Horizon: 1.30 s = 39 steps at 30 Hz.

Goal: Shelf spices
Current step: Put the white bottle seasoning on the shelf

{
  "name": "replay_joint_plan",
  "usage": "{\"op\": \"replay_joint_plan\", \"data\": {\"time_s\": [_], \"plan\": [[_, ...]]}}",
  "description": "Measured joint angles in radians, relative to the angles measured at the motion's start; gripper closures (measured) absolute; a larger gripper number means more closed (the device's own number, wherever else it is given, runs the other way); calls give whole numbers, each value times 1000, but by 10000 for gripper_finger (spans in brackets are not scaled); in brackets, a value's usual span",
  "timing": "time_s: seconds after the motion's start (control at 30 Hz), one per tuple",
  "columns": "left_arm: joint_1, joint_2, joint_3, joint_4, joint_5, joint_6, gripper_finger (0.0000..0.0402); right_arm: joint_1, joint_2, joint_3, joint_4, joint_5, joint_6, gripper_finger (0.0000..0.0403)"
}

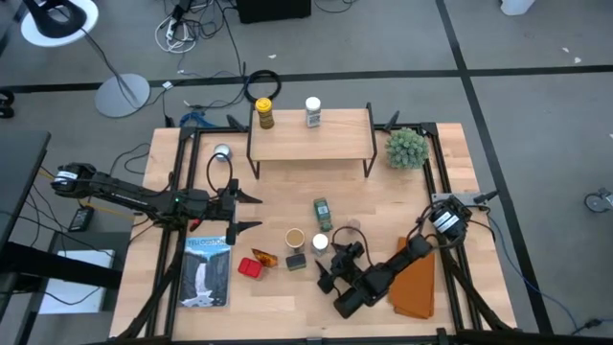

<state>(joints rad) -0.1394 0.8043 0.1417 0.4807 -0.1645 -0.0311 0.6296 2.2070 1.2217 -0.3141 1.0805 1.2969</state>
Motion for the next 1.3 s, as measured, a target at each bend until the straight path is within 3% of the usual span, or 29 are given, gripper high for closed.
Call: {"op": "replay_joint_plan", "data": {"time_s": [0.27,0.4,0.8,1.03,1.2,1.3], "plan": [[0,0,0,0,0,0,89,-37,1,-1,44,-1,-48,33],[0,0,0,0,0,0,90,-45,2,-2,85,-2,-105,52],[0,0,0,0,0,0,90,-52,2,0,122,-15,-158,207],[0,0,0,0,0,0,90,-52,-2,-2,143,-17,-181,209],[0,0,0,0,0,0,90,-53,-46,-3,140,-27,-184,189],[0,0,0,0,0,0,90,-53,-82,-2,142,-18,-201,201]]}}
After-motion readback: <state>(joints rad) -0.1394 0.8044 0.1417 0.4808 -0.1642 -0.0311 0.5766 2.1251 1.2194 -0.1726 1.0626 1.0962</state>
